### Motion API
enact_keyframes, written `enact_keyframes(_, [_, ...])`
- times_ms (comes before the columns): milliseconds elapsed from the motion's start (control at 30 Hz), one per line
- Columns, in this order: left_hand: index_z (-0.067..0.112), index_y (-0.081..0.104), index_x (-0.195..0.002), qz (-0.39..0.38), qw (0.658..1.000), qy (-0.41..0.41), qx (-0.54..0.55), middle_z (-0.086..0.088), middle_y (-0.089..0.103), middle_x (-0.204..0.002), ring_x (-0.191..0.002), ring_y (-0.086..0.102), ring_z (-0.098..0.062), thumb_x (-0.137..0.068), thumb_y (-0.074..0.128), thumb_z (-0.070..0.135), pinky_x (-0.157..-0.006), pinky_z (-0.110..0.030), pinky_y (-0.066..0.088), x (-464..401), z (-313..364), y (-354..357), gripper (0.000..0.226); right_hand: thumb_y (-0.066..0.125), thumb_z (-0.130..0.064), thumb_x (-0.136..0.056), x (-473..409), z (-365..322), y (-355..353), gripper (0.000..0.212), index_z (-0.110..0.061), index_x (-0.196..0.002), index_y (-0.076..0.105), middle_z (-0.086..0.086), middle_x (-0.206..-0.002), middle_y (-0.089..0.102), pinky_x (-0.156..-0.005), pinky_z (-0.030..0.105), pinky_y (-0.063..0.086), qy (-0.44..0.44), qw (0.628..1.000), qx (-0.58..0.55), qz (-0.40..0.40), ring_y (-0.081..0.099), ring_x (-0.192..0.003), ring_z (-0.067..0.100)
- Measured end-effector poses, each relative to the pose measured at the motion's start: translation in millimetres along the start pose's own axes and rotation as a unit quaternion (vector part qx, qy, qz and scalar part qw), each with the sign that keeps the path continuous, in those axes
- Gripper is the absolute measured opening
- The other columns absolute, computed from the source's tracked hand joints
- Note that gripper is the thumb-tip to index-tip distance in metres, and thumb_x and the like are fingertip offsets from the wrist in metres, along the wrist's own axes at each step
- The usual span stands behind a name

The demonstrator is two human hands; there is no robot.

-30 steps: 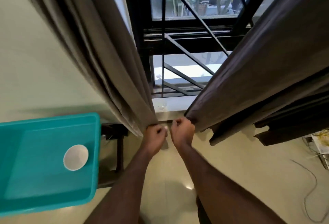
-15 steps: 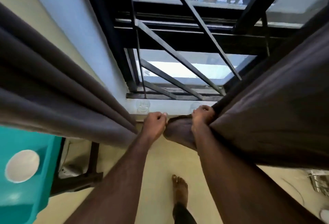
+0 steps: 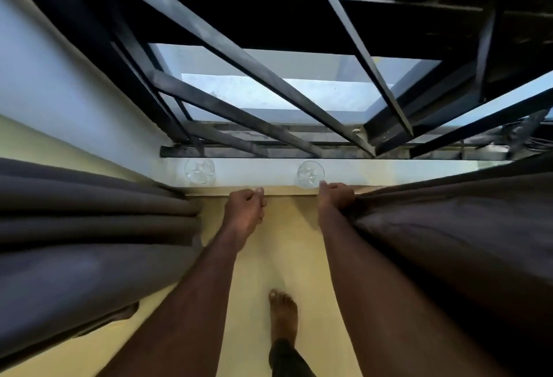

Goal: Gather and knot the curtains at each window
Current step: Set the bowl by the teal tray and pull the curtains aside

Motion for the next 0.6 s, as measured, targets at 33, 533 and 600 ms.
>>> enact_keyframes(33, [0.008,0.067,-0.084,0.006,1.0,-0.003,0.004,-0.004,0.061,-0.066,-0.057,0.053,-0.014,-0.107,0.049,0.03,-0.042,-0.015,0.037,-6,-4,0,0.036,0.058,-0.026,-0.103,-10,3,6,0.043,0.007,-0.131,0.059,0.025,-0.13,0.064,-0.098,0.041,0.05,0.0,1.0,0.026,0.008,0.061,-0.123,0.038])
enact_keyframes(533, [0.011,0.064,-0.094,0.204,0.943,-0.142,0.221,-0.009,0.072,-0.082,-0.071,0.075,-0.023,-0.1,0.063,0.032,-0.062,-0.037,0.062,-58,-60,-38,0.022,0.068,-0.004,-0.079,-50,19,55,0.012,0.001,-0.068,0.068,0.017,-0.073,0.073,-0.072,0.048,0.064,-0.036,0.996,0.007,0.083,0.074,-0.073,0.031])
enact_keyframes(600, [0.005,0.064,-0.093,0.235,0.93,-0.147,0.243,-0.012,0.073,-0.08,-0.07,0.076,-0.025,-0.097,0.066,0.038,-0.068,-0.038,0.064,-70,-68,-57,0.033,0.069,-0.003,-0.078,-36,20,71,0.017,-0.003,-0.062,0.064,0.014,-0.064,0.068,-0.067,0.049,0.063,-0.053,0.996,0.001,0.073,0.071,-0.066,0.032])
Point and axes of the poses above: each hand's wrist, its own x-axis away from the middle knuckle, its own y-axis out of the palm, z = x × y, the point moved 6 cm from there along -x, towards the middle knuckle
